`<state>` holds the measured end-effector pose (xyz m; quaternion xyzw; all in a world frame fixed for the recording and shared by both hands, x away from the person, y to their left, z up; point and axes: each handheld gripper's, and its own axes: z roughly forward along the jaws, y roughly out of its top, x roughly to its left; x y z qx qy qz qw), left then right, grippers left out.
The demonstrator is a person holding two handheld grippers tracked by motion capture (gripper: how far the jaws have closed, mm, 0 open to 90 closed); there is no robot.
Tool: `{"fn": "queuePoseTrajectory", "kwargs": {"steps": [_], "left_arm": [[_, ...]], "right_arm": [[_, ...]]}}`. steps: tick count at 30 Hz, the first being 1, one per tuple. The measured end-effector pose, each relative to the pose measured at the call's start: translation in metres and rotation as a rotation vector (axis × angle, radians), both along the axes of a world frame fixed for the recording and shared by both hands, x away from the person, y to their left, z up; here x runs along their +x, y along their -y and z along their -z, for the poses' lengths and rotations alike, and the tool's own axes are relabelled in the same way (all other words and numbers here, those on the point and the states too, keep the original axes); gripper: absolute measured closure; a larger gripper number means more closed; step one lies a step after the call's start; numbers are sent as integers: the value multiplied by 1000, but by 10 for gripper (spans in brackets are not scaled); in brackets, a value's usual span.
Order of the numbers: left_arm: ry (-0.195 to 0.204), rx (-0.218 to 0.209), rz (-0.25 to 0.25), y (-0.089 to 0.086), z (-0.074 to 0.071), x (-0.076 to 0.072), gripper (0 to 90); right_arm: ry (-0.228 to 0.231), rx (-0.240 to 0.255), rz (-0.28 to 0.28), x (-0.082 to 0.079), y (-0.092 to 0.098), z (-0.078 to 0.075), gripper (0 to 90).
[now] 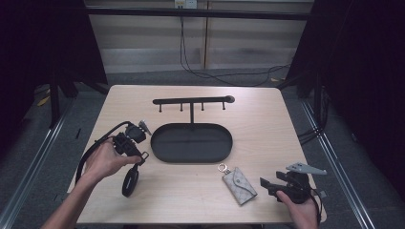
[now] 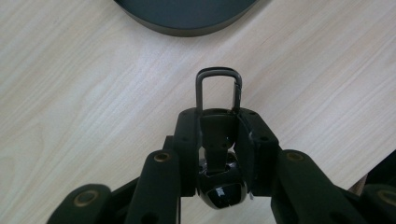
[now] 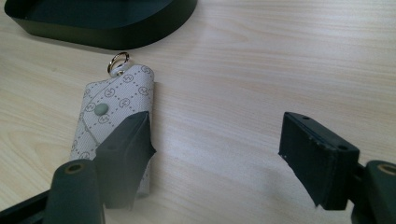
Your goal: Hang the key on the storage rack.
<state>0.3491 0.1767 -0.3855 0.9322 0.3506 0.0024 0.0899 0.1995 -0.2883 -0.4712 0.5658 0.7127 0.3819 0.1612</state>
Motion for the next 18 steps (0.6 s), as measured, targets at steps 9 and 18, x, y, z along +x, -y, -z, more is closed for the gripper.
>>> {"fn": "queuePoseTrajectory", "kwargs": {"steps": [9,18], "left_arm": [[12,-7,12,1,-13,-1,709],[36,-24,-9,-2,-28,3,709]], "right_arm": [[2,2,-1,0,0,0,250],[2,6,-6,0,0,0,209]]}}
